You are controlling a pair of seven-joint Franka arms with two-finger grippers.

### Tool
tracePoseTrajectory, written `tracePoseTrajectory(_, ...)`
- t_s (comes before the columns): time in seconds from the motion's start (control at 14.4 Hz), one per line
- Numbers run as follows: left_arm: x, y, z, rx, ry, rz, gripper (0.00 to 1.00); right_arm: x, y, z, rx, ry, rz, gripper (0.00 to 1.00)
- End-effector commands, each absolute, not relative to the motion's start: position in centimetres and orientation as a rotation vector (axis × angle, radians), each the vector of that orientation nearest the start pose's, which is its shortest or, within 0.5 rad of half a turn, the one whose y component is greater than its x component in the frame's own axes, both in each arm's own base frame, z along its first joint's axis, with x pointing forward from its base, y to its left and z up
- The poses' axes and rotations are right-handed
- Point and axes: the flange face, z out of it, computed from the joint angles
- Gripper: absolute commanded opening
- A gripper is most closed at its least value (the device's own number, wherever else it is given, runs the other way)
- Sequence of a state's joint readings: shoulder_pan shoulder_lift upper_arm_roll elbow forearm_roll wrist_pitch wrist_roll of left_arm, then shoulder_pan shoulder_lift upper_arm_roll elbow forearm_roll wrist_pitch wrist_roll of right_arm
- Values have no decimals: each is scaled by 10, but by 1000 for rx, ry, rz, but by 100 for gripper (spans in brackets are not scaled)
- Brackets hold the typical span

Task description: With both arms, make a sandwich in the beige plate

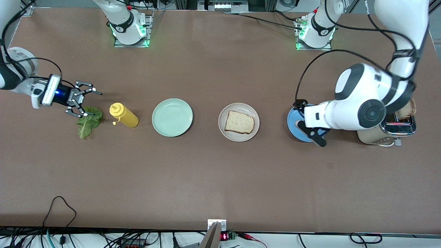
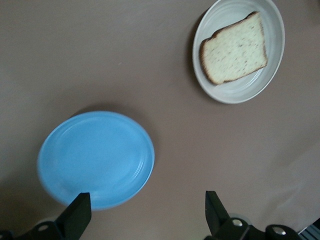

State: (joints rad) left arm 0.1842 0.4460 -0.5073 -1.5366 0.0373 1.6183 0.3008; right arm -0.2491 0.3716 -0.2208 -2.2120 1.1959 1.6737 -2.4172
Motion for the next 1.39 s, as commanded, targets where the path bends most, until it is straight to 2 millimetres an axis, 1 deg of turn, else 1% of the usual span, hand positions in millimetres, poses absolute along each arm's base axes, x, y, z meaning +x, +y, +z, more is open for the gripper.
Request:
tracePoseTrajectory(0.0, 622, -137, 456, -3014, 916, 558, 100, 474, -139, 181, -1641, -1167, -1103, 100)
tracePoseTrajectory(0.14, 621, -120, 493, -2961, 869, 591, 100, 478, -137, 167, -1604, -1201, -1147, 100)
tracePoseTrajectory(0.21, 622, -113, 505, -2950, 847, 594, 100, 479, -136, 160, -1590, -1221, -1182, 100)
tracePoseTrajectory(0.28, 624, -103, 511, -2948, 824, 586, 100, 481, -134, 153, -1569, -1234, -1213, 100)
tracePoseTrajectory(0.35, 625, -89, 520, -2956, 783, 566, 100, 482, -130, 142, -1549, -1226, -1230, 100)
tracePoseTrajectory(0.42, 621, -70, 537, -2956, 709, 522, 100, 485, -128, 135, -1528, -1232, -1254, 100)
tracePoseTrajectory(0.49, 616, -71, 551, -2956, 681, 481, 100, 488, -128, 129, -1518, -1243, -1265, 100)
tracePoseTrajectory(0.55, 612, -62, 562, -2961, 640, 458, 100, 489, -127, 123, -1508, -1246, -1271, 100)
tracePoseTrajectory(0.62, 606, -56, 574, -2957, 607, 434, 100, 492, -121, 118, -1495, -1247, -1277, 100)
tracePoseTrajectory(0.69, 598, -49, 578, -2965, 573, 433, 100, 493, -117, 114, -1477, -1247, -1297, 100)
tracePoseTrajectory(0.76, 592, -36, 588, -3004, 520, 391, 100, 492, -112, 110, -1462, -1240, -1308, 100)
tracePoseTrajectory(0.83, 584, -26, 591, -3043, 471, 358, 100, 491, -109, 106, -1456, -1238, -1306, 100)
tracePoseTrajectory(0.9, 575, -15, 595, -3081, 383, 285, 100, 490, -106, 101, -1453, -1233, -1304, 100)
tracePoseTrajectory(1.04, 558, -6, 595, -3114, 216, 153, 100, 491, -93, 97, -1422, -1221, -1328, 100)
tracePoseTrajectory(1.11, 558, 1, 591, -3117, 188, 100, 100, 493, -86, 95, -1414, -1217, -1331, 100)
tracePoseTrajectory(1.18, 561, 2, 587, -3118, 189, 71, 100, 493, -83, 95, -1412, -1215, -1335, 100)
tracePoseTrajectory(1.25, 561, 2, 586, -3118, 189, 59, 100, 494, -76, 91, -1407, -1210, -1333, 100)
tracePoseTrajectory(1.32, 558, 3, 591, -3117, 191, 47, 100, 495, -72, 91, -1403, -1212, -1337, 100)
